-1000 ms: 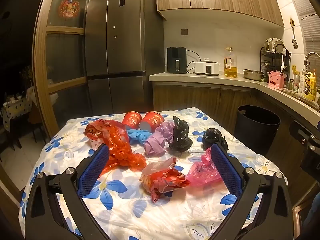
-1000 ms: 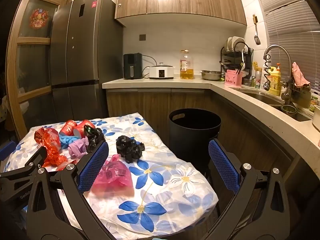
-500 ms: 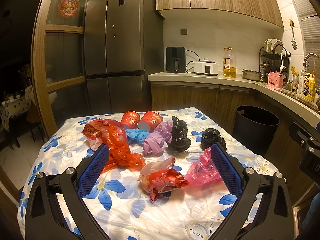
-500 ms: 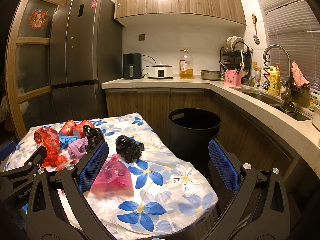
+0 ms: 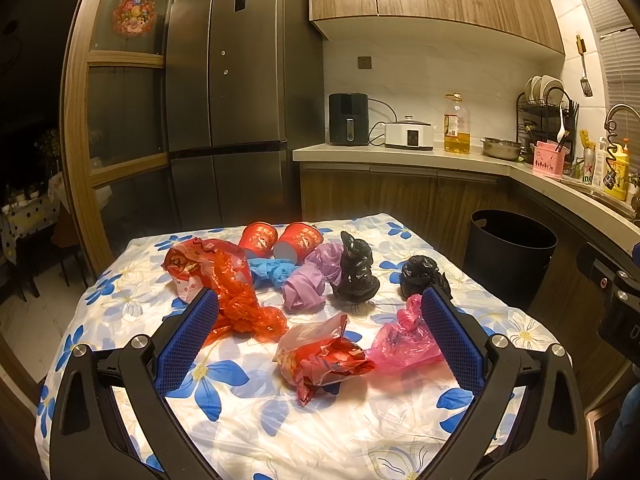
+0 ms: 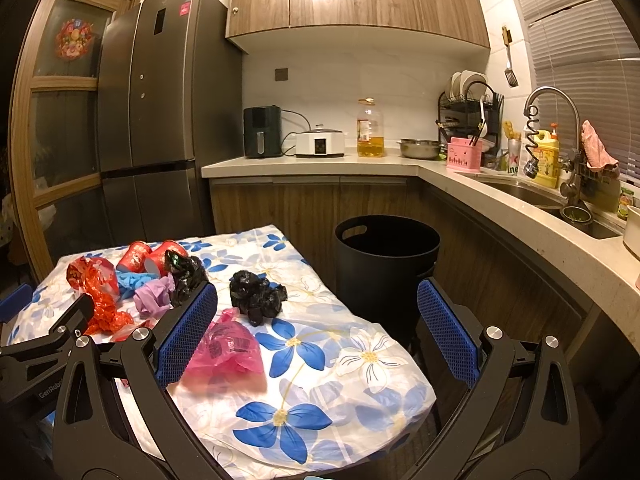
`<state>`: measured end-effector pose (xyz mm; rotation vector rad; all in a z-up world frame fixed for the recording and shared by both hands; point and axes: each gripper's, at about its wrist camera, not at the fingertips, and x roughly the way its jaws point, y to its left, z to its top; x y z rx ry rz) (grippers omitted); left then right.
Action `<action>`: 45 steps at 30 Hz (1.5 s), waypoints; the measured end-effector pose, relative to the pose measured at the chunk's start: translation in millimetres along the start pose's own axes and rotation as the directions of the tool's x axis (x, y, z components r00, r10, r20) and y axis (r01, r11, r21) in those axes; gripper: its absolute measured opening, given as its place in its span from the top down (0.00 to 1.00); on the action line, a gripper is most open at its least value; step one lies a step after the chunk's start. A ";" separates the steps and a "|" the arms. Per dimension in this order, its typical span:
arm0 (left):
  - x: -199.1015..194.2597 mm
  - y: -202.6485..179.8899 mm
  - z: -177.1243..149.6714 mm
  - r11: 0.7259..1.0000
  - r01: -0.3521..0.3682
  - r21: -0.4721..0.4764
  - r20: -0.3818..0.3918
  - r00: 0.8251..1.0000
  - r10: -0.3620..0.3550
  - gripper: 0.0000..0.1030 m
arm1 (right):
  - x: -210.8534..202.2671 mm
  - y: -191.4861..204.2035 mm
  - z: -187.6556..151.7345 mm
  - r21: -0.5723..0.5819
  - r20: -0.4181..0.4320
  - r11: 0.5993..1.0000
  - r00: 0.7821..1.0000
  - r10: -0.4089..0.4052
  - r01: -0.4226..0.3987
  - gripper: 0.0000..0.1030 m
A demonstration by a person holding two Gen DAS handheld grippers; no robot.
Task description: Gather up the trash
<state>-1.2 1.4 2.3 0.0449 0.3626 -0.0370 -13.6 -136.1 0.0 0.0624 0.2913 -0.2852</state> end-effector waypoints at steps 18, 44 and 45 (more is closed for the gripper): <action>0.0 -1.0 -1.6 1.000 0.007 -0.006 -0.003 1.000 -0.007 0.05 | 0.4 -2.2 -0.8 0.004 -0.003 1.000 1.000 -0.001 0.001 0.04; 1.9 -2.5 -5.3 1.000 0.013 -0.017 -0.004 1.000 -0.013 0.05 | 4.4 -3.7 -5.8 0.010 -0.011 1.000 1.000 0.000 0.000 0.04; 1.9 -1.8 -4.6 1.000 0.012 -0.016 -0.005 1.000 -0.012 0.05 | 4.4 -4.0 -6.3 0.011 -0.011 1.000 1.000 0.000 0.000 0.04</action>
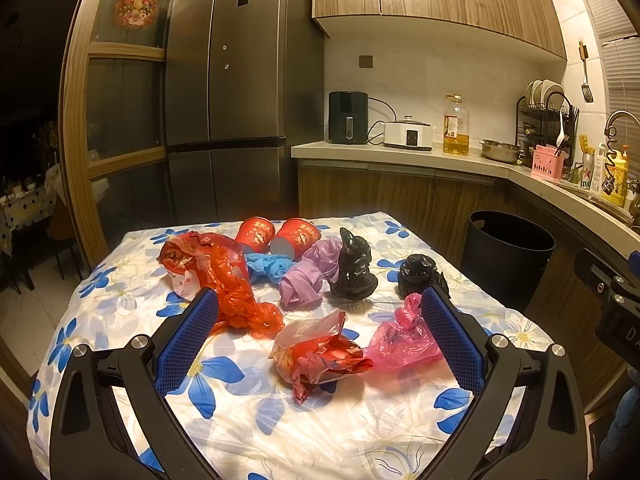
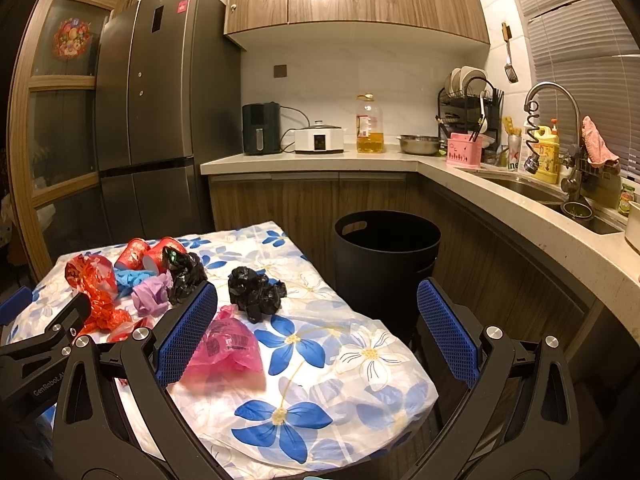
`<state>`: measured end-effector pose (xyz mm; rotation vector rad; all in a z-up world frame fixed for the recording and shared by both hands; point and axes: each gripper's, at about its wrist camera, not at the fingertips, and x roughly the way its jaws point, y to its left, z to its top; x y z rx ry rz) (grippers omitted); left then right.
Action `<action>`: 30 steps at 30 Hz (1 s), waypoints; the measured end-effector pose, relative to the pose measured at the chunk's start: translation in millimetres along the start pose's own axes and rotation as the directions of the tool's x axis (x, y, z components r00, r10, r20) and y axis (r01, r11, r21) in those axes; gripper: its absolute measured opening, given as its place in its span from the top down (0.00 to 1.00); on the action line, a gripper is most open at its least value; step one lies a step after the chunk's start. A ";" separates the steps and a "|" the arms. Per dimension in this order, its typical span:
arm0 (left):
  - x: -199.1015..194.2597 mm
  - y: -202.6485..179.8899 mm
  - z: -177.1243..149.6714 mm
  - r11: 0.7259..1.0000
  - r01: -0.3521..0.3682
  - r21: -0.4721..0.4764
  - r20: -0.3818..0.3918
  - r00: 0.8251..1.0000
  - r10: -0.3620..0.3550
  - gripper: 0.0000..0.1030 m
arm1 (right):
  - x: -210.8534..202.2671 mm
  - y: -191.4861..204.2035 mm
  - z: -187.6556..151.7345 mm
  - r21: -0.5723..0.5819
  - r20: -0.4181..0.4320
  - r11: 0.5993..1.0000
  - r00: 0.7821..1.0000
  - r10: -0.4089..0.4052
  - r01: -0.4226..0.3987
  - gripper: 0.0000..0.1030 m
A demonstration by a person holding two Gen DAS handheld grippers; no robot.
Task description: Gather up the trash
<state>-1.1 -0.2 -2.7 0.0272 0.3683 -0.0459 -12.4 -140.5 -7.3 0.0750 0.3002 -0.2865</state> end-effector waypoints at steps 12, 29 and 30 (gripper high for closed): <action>0.5 0.1 -0.7 1.000 0.001 -0.010 0.002 1.000 -0.001 0.05 | 0.8 0.9 0.2 -0.002 0.001 1.000 1.000 0.000 0.000 0.04; 21.2 33.8 -33.8 0.997 -0.021 -0.080 -0.011 1.000 0.020 0.08 | 41.3 10.6 -29.2 0.011 -0.011 0.987 0.987 0.159 -0.159 0.04; 23.6 35.2 -35.4 0.996 -0.020 -0.082 -0.014 1.000 0.019 0.08 | 45.8 12.3 -32.1 0.014 -0.022 0.985 0.984 0.174 -0.174 0.05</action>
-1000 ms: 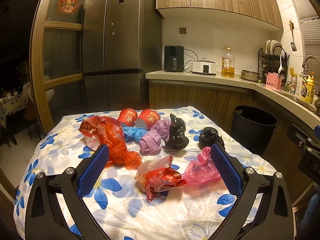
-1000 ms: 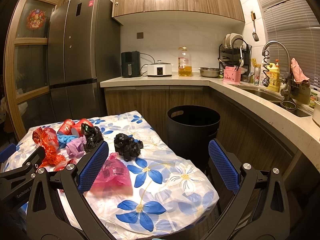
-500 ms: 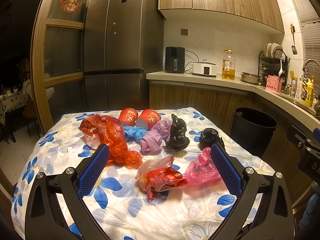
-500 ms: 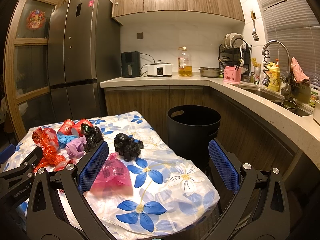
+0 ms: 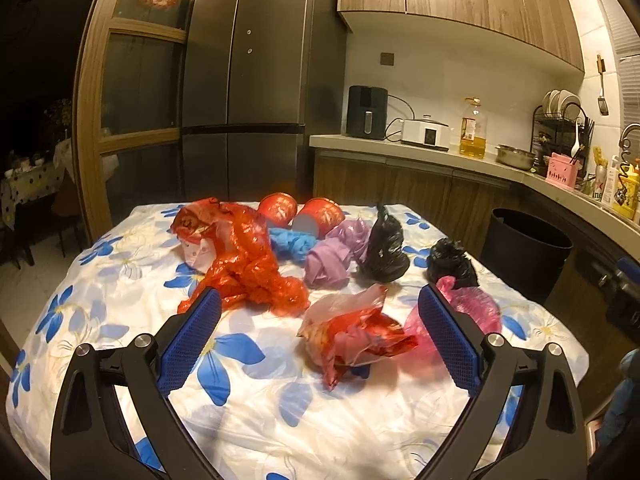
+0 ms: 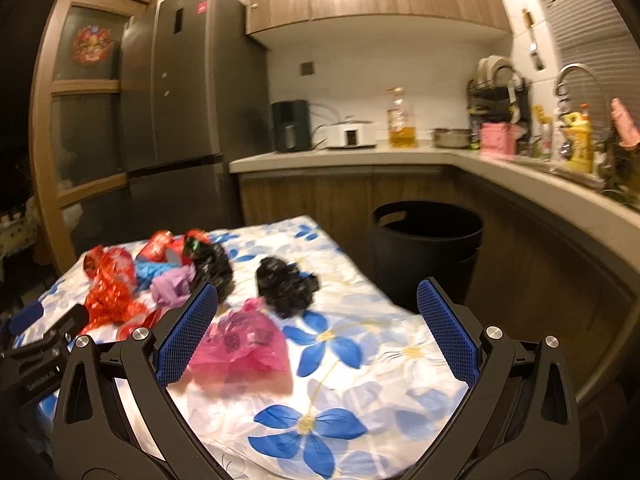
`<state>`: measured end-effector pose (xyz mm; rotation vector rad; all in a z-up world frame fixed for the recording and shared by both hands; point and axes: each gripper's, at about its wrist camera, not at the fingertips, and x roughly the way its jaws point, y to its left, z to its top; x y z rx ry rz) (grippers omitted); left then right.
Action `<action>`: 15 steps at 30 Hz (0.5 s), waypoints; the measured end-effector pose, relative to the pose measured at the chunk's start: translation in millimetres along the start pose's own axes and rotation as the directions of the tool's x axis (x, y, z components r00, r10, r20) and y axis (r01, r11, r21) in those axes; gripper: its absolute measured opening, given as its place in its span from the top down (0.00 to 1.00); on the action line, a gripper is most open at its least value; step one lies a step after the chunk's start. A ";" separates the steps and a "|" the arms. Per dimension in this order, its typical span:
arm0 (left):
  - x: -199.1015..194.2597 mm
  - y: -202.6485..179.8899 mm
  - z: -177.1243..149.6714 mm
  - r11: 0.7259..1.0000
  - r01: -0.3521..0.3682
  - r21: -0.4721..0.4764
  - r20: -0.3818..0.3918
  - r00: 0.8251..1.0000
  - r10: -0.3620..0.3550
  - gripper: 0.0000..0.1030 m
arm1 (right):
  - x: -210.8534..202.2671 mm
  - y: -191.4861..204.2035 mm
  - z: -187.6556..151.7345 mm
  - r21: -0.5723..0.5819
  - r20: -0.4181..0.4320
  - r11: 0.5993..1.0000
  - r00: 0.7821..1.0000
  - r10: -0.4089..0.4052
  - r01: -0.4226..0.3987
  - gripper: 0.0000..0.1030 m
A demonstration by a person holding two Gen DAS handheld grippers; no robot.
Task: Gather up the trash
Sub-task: 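Grasp the pink plastic bag with the right tool while the left tool grasps the clear-red bag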
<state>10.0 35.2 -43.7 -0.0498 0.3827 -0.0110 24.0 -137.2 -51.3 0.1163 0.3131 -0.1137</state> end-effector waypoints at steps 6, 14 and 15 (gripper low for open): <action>16.7 6.5 -11.0 0.999 0.027 -0.019 -0.013 1.000 -0.027 0.09 | 39.4 10.4 -17.4 0.035 -0.083 0.989 0.986 0.146 -0.144 0.08; 34.4 4.1 -19.8 0.999 0.047 -0.006 -0.031 0.998 -0.048 0.11 | 78.8 24.4 -33.1 0.031 -0.145 0.977 0.966 0.214 -0.212 0.19; 36.5 3.7 -19.9 0.998 0.056 -0.006 -0.035 0.998 -0.056 0.11 | 84.8 25.7 -36.4 0.026 -0.161 0.976 0.963 0.216 -0.214 0.23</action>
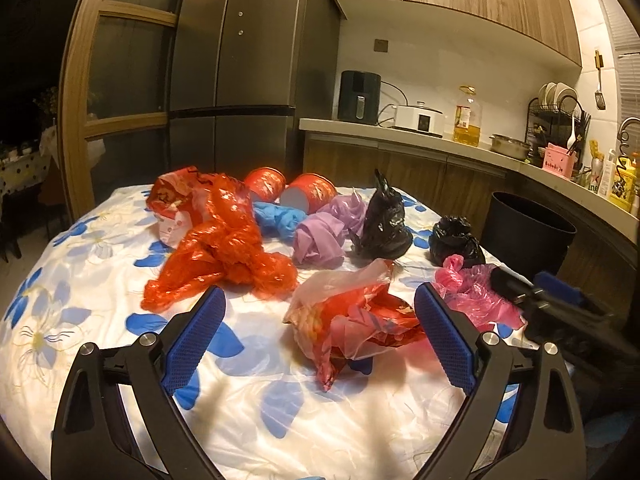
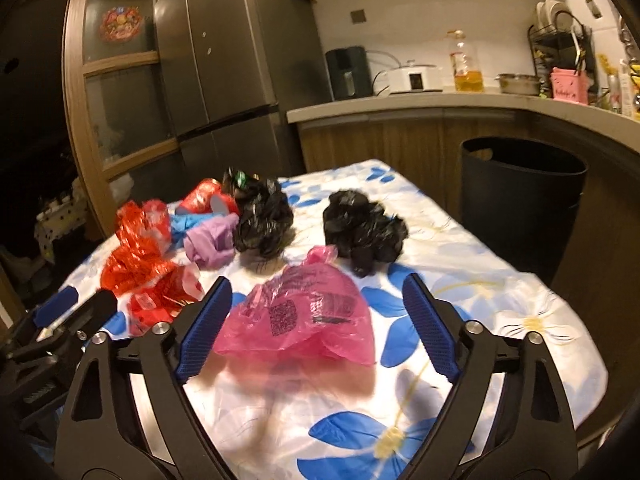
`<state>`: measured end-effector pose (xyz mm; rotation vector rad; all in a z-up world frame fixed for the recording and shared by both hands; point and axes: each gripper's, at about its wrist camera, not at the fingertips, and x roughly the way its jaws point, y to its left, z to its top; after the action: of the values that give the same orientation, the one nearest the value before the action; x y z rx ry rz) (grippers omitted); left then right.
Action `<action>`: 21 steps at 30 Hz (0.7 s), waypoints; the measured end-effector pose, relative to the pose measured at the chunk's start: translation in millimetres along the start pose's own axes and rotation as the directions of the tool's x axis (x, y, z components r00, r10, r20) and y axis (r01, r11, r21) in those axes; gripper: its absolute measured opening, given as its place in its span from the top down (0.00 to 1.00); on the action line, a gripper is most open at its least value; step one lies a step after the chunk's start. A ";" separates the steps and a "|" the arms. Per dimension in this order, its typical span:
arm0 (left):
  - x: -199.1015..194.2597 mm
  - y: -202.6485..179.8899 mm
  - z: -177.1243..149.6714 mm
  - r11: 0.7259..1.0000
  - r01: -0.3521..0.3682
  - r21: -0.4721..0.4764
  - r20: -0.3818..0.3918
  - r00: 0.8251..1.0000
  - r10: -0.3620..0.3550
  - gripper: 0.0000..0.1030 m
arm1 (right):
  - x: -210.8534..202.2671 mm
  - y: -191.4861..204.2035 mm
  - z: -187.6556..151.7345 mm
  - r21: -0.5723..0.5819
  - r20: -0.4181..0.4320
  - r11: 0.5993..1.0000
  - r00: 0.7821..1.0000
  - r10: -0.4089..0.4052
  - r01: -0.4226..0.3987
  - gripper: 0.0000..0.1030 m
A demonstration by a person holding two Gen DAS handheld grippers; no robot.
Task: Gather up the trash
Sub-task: 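Grasp the pink plastic bag with the right tool while the left tool grasps the clear-red bag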
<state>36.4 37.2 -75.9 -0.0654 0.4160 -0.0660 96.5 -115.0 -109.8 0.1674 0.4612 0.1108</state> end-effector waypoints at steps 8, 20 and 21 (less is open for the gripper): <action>23.7 -7.9 0.6 1.000 0.023 0.014 -0.043 0.999 -0.022 0.27 | 10.7 -2.4 -9.1 -0.034 -0.042 0.998 0.998 0.042 -0.043 0.70; 51.0 -9.9 -9.5 0.999 0.050 0.007 -0.143 0.989 -0.049 0.77 | -18.9 -4.4 -3.0 -0.086 0.006 0.994 0.998 0.069 -0.068 0.89; 51.7 -9.8 -10.1 0.999 0.043 0.009 -0.145 0.989 -0.042 0.93 | -21.3 -4.5 -2.0 -0.087 0.011 0.994 0.997 0.072 -0.071 0.89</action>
<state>79.0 22.9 -105.1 -0.0576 0.5593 -0.1159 77.0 -122.2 -103.1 0.0993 0.4353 0.1994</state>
